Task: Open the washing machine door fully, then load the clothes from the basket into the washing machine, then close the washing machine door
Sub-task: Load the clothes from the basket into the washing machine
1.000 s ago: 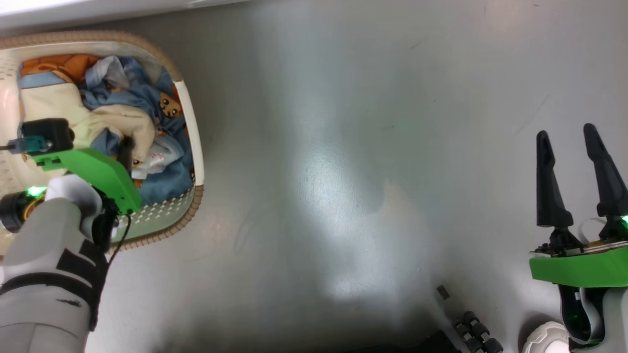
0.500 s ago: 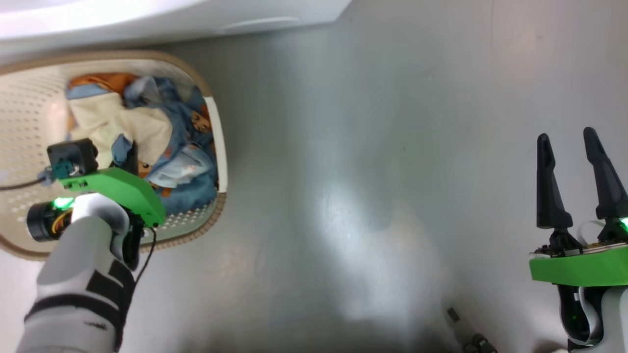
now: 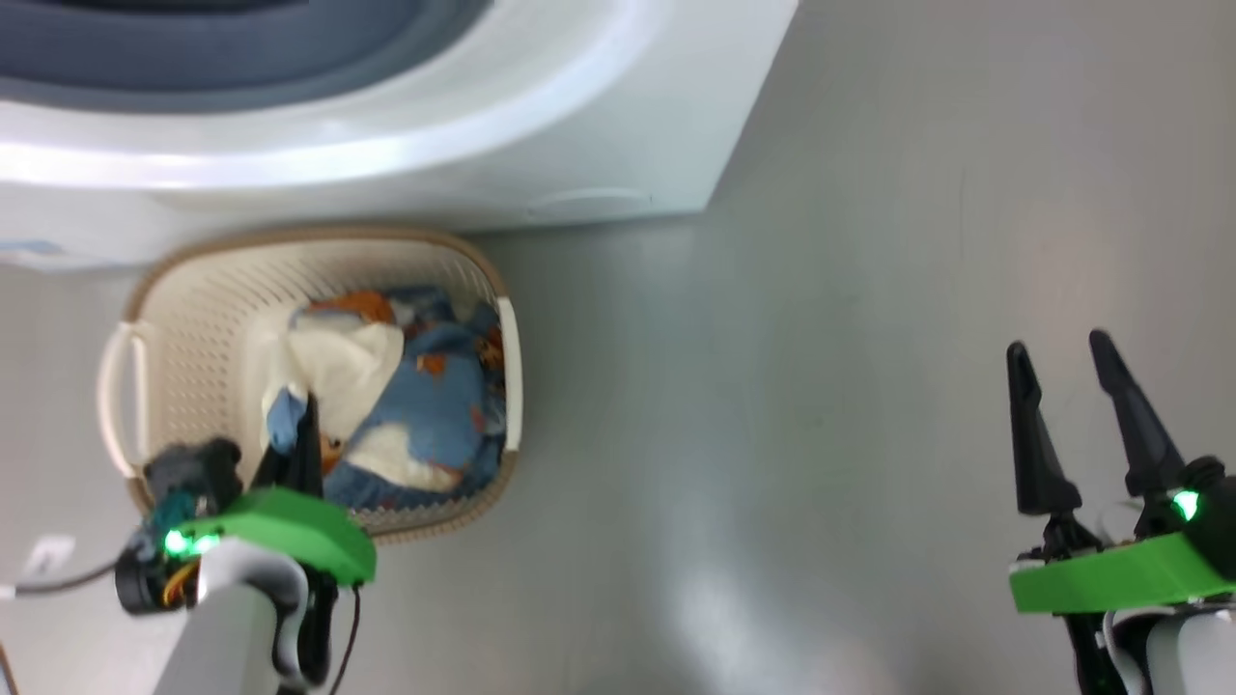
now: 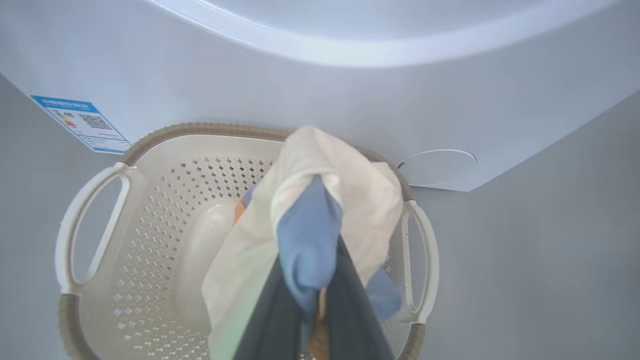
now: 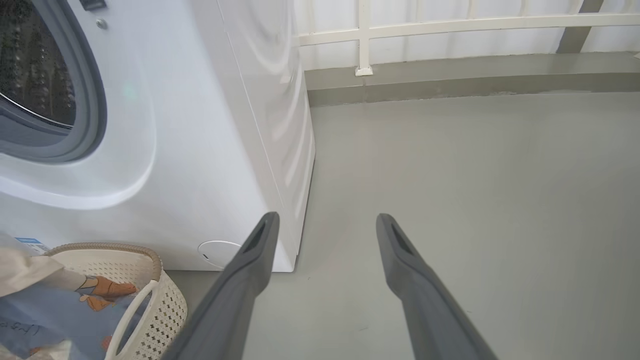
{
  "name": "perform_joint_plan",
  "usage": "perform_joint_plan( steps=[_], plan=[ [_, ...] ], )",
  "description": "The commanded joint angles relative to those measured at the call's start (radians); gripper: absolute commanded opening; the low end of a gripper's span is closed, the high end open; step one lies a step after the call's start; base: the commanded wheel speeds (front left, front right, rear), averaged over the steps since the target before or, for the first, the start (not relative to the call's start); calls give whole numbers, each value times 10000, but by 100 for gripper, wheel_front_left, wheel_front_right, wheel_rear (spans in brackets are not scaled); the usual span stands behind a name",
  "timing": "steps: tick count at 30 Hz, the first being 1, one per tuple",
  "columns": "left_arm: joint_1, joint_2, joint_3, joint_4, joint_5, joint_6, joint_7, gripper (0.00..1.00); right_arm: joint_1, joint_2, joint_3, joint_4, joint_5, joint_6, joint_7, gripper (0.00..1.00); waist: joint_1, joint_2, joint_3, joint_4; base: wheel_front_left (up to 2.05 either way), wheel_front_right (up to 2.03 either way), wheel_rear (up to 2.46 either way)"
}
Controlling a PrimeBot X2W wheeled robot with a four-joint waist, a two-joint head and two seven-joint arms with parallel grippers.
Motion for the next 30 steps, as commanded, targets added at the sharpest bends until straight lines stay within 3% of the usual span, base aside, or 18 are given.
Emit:
perform_joint_plan(
  steps=[1,17,30],
  plan=[
    [407,223,379,-283,139,-36,-103,0,332,-26,244,-157,-59,16,-48,100,0,0,-1388,423,0,0,0],
    [3119,-74,1471,-3282,772,-46,-104,0,1329,261,470,127,-143,16,-48,100,0,0,-3506,469,0,0,0],
    [5251,-80,1224,-5453,826,754,-104,0,2340,440,406,298,-402,16,-48,100,0,0,-5405,649,0,0,0]
  ],
)
